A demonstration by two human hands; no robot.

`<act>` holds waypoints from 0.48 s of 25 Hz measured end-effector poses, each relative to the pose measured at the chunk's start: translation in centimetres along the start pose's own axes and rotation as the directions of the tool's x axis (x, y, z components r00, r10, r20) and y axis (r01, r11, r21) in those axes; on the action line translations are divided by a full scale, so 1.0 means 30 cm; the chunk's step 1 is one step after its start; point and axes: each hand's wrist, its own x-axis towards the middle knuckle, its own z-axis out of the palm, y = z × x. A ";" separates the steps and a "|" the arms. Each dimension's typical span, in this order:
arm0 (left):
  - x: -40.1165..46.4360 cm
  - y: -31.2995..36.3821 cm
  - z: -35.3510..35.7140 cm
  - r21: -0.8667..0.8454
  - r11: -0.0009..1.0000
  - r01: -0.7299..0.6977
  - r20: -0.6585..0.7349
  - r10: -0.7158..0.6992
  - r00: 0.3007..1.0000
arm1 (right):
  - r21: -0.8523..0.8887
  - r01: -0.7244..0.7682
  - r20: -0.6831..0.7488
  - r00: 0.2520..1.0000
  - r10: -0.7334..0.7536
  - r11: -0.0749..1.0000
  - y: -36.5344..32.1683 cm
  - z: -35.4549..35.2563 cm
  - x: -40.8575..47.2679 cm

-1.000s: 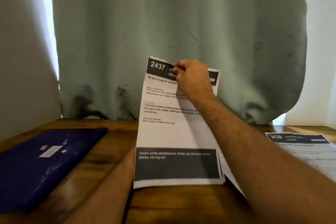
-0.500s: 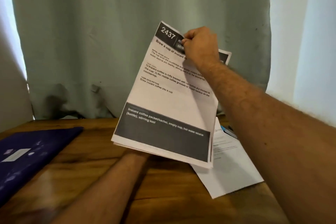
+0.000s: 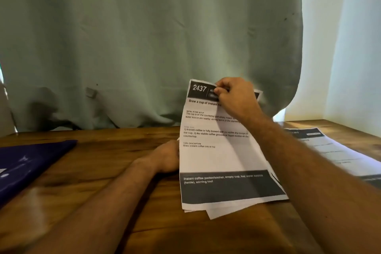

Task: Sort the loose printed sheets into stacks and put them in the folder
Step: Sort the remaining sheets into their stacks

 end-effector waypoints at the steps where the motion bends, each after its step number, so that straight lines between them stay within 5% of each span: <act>1: 0.014 -0.007 -0.006 0.018 1.000 0.002 -0.009 -0.002 1.000 | -0.006 0.002 -0.004 1.000 -0.002 1.000 0.028 0.019 -0.028; 12: 0.153 -0.055 0.008 -0.327 0.903 0.280 -0.274 -0.374 0.886 | 0.062 -0.099 0.216 0.973 0.084 0.993 0.192 0.147 -0.175</act>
